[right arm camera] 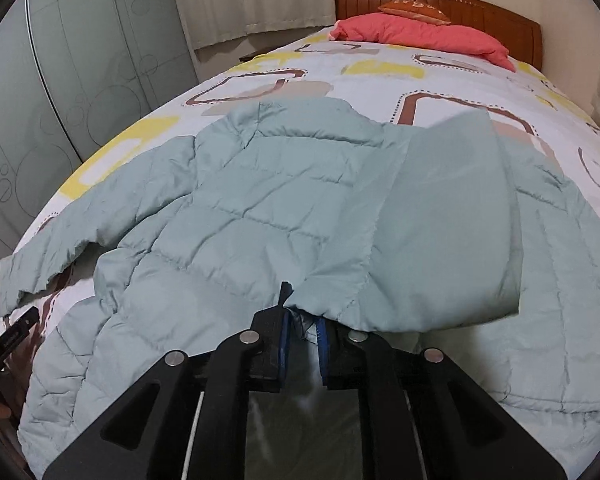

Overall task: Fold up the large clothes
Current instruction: 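Fold the held sleeve across the jacket body and open the right gripper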

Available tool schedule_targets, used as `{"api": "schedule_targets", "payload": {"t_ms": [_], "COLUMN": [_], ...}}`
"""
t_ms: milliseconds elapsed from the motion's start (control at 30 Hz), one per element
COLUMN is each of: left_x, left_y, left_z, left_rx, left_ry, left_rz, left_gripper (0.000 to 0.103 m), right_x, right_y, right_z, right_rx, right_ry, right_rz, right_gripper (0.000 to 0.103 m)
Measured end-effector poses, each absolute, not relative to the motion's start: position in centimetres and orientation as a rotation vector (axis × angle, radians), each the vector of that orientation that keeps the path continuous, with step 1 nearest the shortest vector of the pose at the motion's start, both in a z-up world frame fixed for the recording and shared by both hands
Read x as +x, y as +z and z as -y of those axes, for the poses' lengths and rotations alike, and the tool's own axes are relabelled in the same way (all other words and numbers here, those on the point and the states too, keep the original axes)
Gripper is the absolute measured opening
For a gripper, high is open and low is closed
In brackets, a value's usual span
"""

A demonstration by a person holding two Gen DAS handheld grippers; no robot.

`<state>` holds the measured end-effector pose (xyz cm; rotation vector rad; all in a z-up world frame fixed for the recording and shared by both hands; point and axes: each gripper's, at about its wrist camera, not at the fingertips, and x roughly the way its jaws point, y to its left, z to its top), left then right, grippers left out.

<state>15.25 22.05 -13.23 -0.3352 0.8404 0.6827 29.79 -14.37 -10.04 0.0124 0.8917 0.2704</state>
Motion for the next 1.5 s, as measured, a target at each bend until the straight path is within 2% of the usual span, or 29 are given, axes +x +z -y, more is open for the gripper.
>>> {"api": "schedule_targets", "payload": {"t_ms": [33, 100, 167, 533, 833, 867, 900, 933, 1000, 1067, 1300, 1500], "left_x": [15.3, 15.3, 15.3, 15.3, 15.2, 15.2, 15.3, 15.3, 15.2, 15.2, 15.3, 15.2], "left_y": [-13.2, -13.2, -13.2, -13.2, -13.2, -13.2, -13.2, -13.2, -13.2, -13.2, -13.2, -13.3], "left_z": [-22.1, -22.0, -22.0, -22.0, -22.0, -22.0, -22.0, -22.0, -22.0, -22.0, -22.0, -21.9], "left_rx": [-0.336, -0.335, -0.334, -0.334, -0.335, -0.335, -0.334, -0.334, -0.334, -0.334, -0.334, -0.334], "left_ry": [0.682, 0.683, 0.683, 0.684, 0.683, 0.683, 0.683, 0.683, 0.683, 0.683, 0.683, 0.683], "left_rz": [-0.840, -0.840, -0.839, -0.839, -0.839, -0.839, -0.839, -0.839, -0.838, -0.838, -0.838, -0.837], "left_gripper": [0.101, 0.101, 0.101, 0.101, 0.101, 0.101, 0.101, 0.101, 0.101, 0.101, 0.101, 0.101], "right_x": [29.6, 29.3, 28.6, 22.9, 26.6, 27.3, 28.1, 28.7, 29.7, 30.3, 31.6, 33.0], "right_y": [-10.0, -9.9, -9.6, -7.1, -7.0, -7.0, -6.9, -6.9, -6.7, -6.6, -6.3, -8.2], "right_z": [14.8, 15.5, 16.0, 21.4, 25.2, 24.8, 24.4, 23.8, 22.5, 21.4, 14.8, 10.1], "right_rx": [0.045, 0.121, 0.185, 0.428, 0.606, 0.596, 0.573, 0.543, 0.474, 0.433, 0.302, 0.191], "right_ry": [0.276, 0.290, 0.301, 0.230, 0.132, 0.132, 0.128, 0.128, 0.131, 0.140, 0.247, 0.304], "right_rz": [-0.901, -0.923, -0.916, -0.836, -0.756, -0.756, -0.760, -0.766, -0.773, -0.772, -0.779, -0.851], "right_gripper": [0.021, 0.054, 0.065, 0.065, 0.065, 0.062, 0.052, 0.047, 0.020, 0.013, 0.007, 0.006]}}
